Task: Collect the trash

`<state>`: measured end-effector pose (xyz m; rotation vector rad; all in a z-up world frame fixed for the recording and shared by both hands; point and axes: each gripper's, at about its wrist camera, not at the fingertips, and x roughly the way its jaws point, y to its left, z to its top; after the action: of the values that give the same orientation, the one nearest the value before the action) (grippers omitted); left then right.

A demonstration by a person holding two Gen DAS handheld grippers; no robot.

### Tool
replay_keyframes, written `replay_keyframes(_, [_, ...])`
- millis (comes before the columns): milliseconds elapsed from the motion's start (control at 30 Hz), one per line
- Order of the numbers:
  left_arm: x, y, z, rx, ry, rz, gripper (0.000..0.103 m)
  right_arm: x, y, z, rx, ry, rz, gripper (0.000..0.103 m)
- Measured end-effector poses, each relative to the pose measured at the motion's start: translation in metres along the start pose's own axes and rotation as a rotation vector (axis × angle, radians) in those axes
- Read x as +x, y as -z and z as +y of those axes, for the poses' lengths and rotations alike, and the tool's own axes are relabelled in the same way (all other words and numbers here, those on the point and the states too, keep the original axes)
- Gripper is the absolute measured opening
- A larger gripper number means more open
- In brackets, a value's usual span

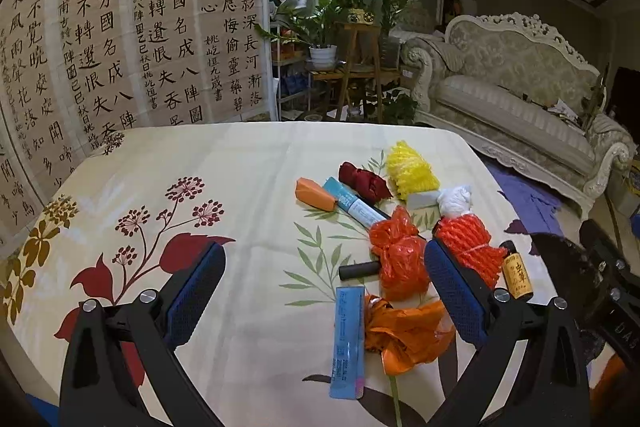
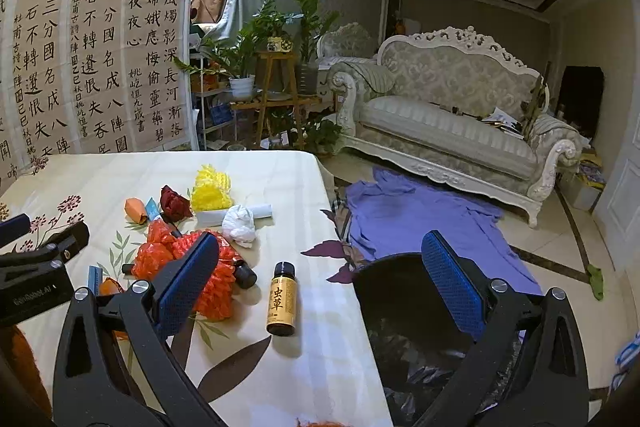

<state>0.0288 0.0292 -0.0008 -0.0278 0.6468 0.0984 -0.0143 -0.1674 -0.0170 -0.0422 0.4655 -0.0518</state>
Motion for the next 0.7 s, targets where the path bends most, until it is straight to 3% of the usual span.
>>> replay_keyframes(700, [0.002, 0.013, -0.017, 0.009, 0.033, 0.048, 0.097, 0.001, 0.010, -0.018, 0.007, 0.017, 0.042, 0.099])
